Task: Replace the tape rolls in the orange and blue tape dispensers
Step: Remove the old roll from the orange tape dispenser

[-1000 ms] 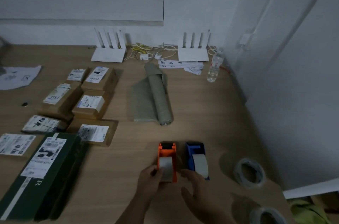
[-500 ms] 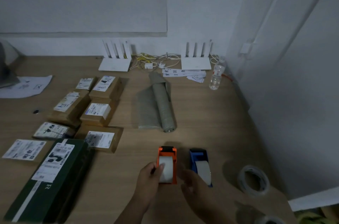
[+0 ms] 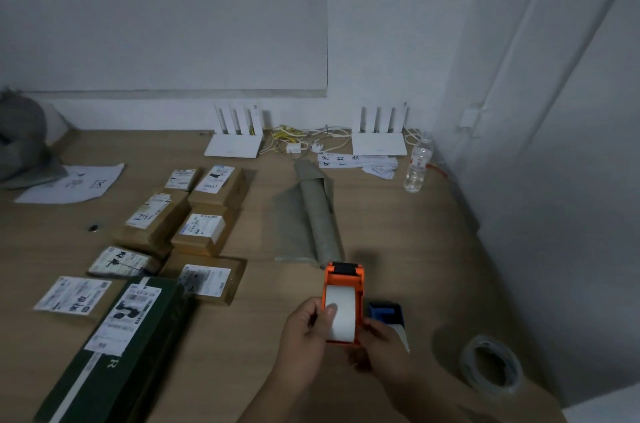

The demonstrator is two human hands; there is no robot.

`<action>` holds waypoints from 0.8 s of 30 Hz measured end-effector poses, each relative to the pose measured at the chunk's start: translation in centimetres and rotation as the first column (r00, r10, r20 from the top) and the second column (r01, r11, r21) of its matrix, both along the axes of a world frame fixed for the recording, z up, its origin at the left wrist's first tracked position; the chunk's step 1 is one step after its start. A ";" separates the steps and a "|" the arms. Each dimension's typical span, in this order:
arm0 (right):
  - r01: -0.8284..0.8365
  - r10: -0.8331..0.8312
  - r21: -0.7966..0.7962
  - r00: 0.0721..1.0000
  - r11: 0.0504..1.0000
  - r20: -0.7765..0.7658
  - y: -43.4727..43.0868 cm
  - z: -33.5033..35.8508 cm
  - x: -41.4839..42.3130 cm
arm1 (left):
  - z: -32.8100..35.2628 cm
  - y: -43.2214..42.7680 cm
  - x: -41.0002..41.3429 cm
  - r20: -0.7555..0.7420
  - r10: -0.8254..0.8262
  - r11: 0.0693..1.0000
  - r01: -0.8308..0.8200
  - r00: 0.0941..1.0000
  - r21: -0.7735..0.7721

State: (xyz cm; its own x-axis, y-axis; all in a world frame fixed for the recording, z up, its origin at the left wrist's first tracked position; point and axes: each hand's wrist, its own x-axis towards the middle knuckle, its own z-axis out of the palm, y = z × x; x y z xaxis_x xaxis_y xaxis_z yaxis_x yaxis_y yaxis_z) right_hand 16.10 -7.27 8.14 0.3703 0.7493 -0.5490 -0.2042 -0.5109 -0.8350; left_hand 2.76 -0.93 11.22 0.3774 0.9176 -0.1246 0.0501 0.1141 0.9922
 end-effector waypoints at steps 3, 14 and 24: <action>0.029 -0.028 0.060 0.999 0.998 -0.017 -0.1 -0.1 -0.1 | 0.3 -0.2 0.0 0.010 0.008 0.999 -0.008 1.000 -0.034; -0.084 0.065 0.077 0.973 0.993 0.222 -0.9 -2.1 1.0 | 2.7 -0.4 0.6 0.038 0.028 0.998 -0.026 0.999 -0.057; -0.008 -0.025 0.126 0.966 0.992 0.256 -0.7 -1.8 1.5 | 4.3 -0.9 0.9 0.052 0.078 0.997 -0.078 0.996 -0.012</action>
State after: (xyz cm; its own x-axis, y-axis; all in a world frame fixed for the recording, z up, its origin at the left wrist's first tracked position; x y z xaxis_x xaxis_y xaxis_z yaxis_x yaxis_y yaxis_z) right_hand 17.58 -7.98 6.39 0.4931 0.8021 -0.3369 0.0213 -0.3983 -0.9170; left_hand 3.70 -1.81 15.55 0.3111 0.9433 -0.1157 -0.0112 0.1253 0.9921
